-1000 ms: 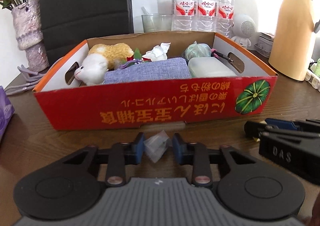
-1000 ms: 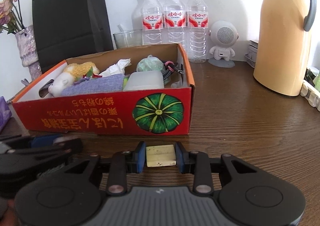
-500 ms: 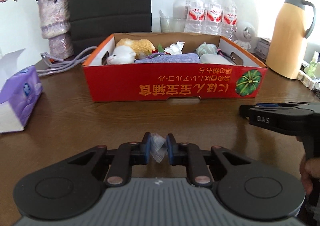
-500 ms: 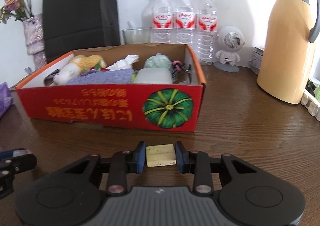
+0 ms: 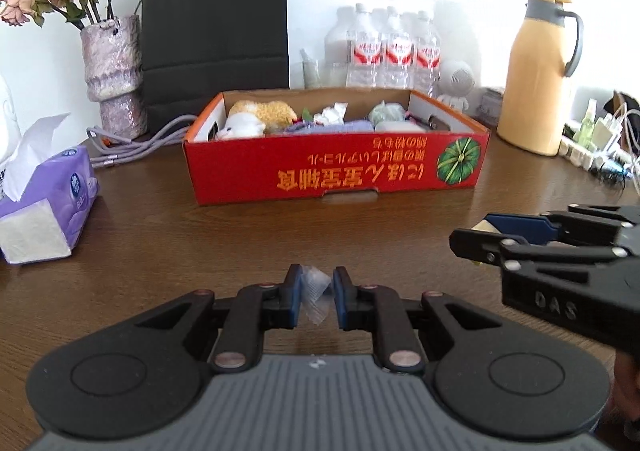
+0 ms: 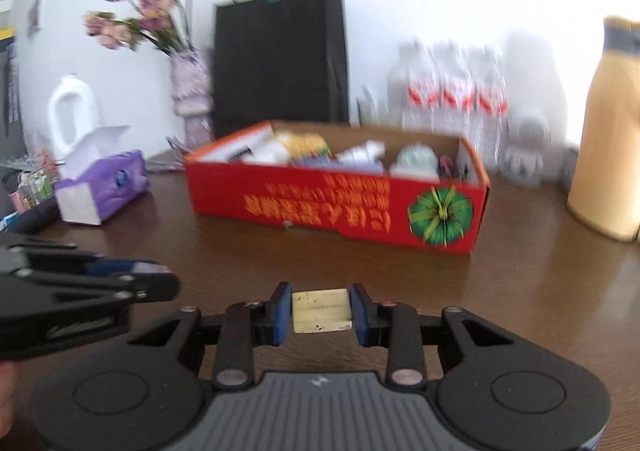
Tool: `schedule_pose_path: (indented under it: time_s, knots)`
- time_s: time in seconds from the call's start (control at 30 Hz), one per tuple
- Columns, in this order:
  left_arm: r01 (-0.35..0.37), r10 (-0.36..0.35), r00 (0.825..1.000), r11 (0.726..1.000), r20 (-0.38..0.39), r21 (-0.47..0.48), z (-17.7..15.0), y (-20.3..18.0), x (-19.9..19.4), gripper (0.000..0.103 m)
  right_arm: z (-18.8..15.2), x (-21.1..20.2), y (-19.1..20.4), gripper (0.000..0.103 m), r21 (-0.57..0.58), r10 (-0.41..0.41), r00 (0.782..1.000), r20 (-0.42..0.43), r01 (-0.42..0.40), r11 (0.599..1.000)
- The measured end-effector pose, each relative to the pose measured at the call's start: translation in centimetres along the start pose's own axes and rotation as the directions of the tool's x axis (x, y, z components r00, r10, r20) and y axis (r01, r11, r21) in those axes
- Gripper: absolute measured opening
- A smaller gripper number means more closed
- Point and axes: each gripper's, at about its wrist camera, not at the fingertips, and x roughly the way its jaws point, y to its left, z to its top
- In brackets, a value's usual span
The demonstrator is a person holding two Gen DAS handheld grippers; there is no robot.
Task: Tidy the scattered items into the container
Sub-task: 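Carry yellow block and clear packet into the box and open both tools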
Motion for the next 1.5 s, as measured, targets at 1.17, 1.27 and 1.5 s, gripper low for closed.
schedule_pose_path:
  time_s: [1.17, 1.27, 1.5]
  knots:
    - [-0.083, 0.102, 0.849, 0.995, 0.518, -0.059, 9.7, 0.6, -5.1, 0.018, 8.3, -5.8, 0.8, 0.031, 0.086, -0.186, 0.866, 0.464, 0.165, 0.983]
    - [-0.093, 0.115, 0.872, 0.993, 0.475, -0.070, 15.2, 1.3, 0.0, 0.018, 13.9, -1.6, -1.6, 0.031, 0.115, -0.199, 0.860, 0.471, 0.164, 0.980]
    - [0.150, -0.175, 0.978, 0.969, -0.118, -0.194, 22.2, 4.7, 11.2, 0.017, 21.6, 8.1, -8.2, 0.030, 0.166, -0.169, 0.983, 0.077, 0.155, 0.974]
